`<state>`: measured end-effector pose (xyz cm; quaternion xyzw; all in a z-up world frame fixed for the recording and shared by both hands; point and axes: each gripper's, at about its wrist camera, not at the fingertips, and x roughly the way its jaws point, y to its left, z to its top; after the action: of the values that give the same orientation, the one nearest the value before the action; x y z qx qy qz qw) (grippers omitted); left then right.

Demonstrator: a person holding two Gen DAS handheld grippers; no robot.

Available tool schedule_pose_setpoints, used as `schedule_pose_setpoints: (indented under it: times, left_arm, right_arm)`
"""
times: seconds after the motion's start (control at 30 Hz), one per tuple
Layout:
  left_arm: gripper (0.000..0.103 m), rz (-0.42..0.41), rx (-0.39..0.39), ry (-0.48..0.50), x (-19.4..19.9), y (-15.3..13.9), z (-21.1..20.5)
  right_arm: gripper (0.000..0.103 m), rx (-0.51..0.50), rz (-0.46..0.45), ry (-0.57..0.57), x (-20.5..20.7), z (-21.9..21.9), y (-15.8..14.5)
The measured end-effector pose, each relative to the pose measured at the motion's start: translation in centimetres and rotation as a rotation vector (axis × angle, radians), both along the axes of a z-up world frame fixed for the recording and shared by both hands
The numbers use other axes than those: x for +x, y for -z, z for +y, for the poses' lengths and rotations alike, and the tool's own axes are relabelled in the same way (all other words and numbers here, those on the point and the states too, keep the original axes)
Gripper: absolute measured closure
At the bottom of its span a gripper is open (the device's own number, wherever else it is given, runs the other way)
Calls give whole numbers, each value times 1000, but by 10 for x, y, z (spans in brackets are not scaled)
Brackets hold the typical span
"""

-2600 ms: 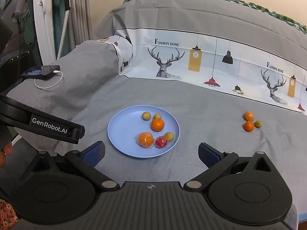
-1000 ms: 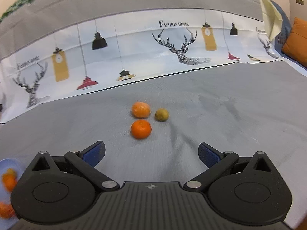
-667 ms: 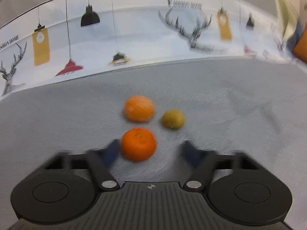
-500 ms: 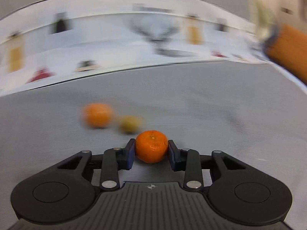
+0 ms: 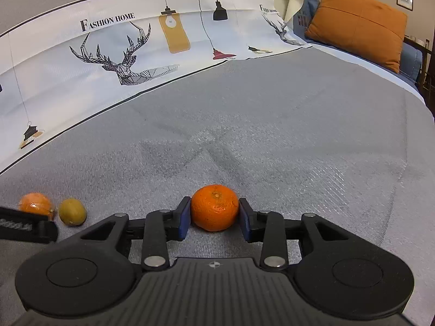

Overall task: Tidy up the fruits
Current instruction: 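Grasp an orange with the right tool while the left tool grasps the wrapped orange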

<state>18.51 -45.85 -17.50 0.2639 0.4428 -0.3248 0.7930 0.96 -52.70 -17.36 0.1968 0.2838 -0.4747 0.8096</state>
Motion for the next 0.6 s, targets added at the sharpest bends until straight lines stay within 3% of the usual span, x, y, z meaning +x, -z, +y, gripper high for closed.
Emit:
schedule_pose_setpoints:
  times: [0.37,0.43,0.47,0.53,0.6]
  left_arm:
    - [2,-24,21,24,2,-5,-11]
    - [40,-53,-1,28,0,-9,-10]
    - [60,-23,-28,44,1,-13,-8]
    - [60,-2,-60,38,-2,-19,0]
    - [60,-31,-76,47,-10,-27,11]
  right_arm:
    - [63,-27,14,1,1,7,1]
    - [63,-33,18,-1,2,7,1]
    - [63,-35,20,-2,2,7,1]
    - [63,-40,24,-1,3,8,1]
    - [64,-48,30,-3,4,9,1]
